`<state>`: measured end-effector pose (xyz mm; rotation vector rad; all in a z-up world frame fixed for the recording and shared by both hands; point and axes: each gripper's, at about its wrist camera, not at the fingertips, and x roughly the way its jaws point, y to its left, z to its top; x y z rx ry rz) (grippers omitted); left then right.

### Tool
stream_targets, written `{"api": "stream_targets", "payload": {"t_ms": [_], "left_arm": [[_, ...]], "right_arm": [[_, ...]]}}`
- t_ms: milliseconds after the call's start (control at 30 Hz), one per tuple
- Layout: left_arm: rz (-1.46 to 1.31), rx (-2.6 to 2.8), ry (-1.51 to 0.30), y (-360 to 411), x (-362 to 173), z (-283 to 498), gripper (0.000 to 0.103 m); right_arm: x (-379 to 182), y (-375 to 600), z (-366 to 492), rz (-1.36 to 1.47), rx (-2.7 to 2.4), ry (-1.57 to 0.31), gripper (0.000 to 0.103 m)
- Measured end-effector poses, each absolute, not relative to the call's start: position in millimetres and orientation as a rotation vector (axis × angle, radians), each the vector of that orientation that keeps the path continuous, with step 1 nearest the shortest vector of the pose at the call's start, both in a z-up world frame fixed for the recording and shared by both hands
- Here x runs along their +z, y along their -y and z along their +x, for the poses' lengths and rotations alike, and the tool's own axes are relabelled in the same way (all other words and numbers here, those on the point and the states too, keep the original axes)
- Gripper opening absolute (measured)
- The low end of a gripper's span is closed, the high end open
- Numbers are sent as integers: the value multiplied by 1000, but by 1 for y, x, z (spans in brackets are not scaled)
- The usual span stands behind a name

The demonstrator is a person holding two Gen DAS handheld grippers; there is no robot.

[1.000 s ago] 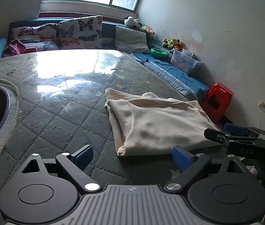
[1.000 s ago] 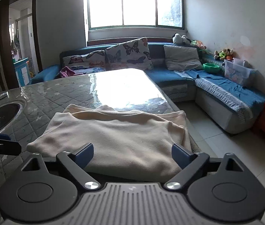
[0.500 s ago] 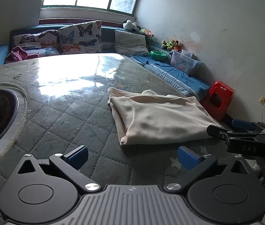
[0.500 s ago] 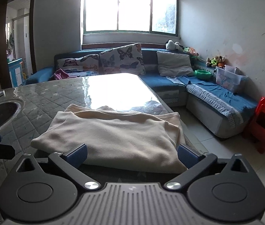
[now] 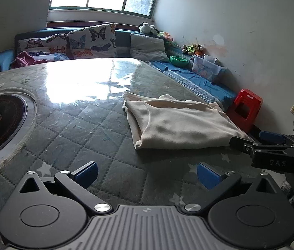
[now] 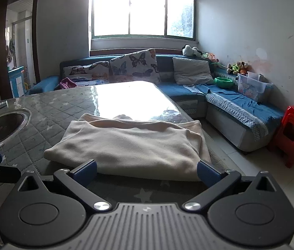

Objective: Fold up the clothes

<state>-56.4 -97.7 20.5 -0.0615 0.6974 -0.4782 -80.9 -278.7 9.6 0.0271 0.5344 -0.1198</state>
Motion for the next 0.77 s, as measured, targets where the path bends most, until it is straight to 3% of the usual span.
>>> {"api": "stream_targets", "payload": {"t_ms": [767], "left_arm": [[-49, -497, -690, 104, 21, -74, 103]], "right_arm": [[8, 273, -99, 44, -134, -531, 103]]}}
